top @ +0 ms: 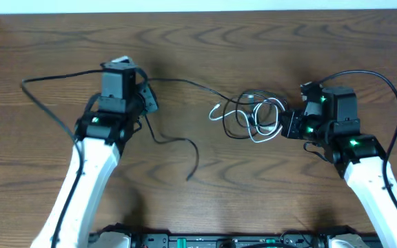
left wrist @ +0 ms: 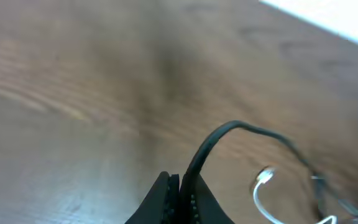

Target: Untangle cables

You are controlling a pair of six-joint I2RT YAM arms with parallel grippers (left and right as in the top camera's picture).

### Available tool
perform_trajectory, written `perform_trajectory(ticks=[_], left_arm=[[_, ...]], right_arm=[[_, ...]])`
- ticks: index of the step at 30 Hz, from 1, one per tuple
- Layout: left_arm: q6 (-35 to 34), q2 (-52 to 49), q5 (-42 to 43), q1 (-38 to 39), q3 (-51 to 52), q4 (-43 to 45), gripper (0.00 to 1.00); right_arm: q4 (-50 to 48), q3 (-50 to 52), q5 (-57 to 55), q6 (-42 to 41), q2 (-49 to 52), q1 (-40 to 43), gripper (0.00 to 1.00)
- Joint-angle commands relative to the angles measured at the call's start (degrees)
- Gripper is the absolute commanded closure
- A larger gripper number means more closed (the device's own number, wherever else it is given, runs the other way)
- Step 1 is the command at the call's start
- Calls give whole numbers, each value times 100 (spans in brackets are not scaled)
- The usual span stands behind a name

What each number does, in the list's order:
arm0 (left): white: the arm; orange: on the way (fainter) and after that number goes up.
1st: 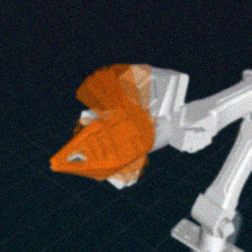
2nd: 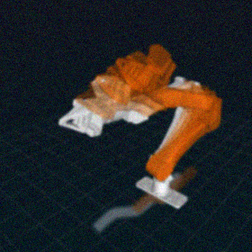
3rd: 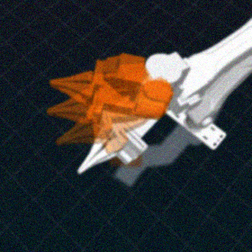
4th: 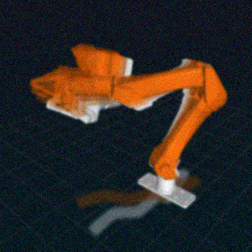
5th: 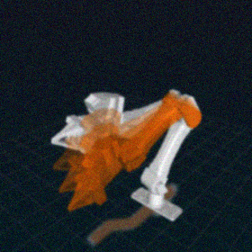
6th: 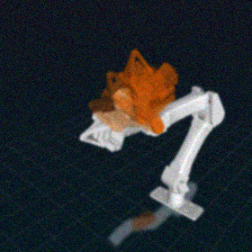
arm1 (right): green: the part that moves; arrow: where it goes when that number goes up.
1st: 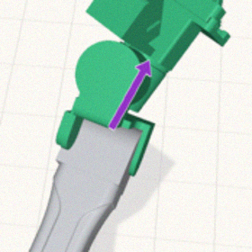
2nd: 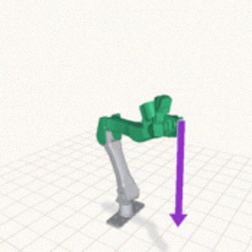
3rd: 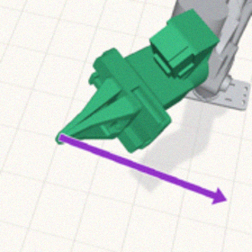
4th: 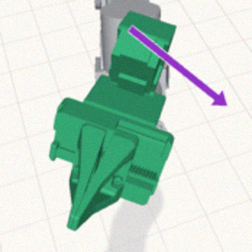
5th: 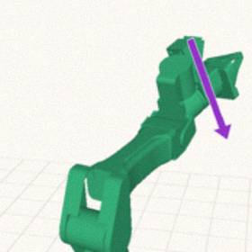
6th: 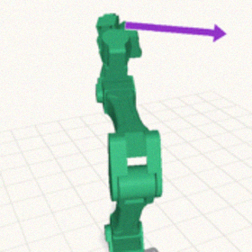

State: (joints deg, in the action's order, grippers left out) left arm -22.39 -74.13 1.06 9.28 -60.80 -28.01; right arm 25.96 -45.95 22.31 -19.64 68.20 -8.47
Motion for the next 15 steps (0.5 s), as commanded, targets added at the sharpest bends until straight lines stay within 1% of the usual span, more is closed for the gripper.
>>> perform_trajectory(ticks=[1,5,6,8,9,10,11,12,13,14,15], left_arm=[[173,608,15,-37,-155,46,92],[175,793,-68,-37,-155,-138,92],[175,791,-90,-37,-155,-205,92],[173,726,-214,-37,-146,-452,92],[170,680,-205,-35,-140,-529,92],[170,560,-72,-31,-136,-704,92],[168,490,33,-31,-136,-787,92],[173,365,275,-31,-136,-890,92],[173,173,527,-31,-136,-968,92],[173,74,640,-31,-136,-999,86],[173,-66,782,-31,-136,-1038,71]], right_arm=[[393,-57,-308,428,-448,68,99],[1399,-57,-1327,446,-656,66,99],[1694,-57,-1683,385,-662,66,99],[2406,-55,-2363,-26,-660,66,99],[2455,-55,-2295,-26,-660,66,99],[2424,-55,-1561,223,-660,57,99],[2354,-55,-1141,485,-660,55,99],[2216,-55,-393,931,-660,55,99],[2017,-55,310,1154,-660,55,99],[1937,-55,520,1163,-660,55,99],[1768,-55,752,1163,-660,55,99]])
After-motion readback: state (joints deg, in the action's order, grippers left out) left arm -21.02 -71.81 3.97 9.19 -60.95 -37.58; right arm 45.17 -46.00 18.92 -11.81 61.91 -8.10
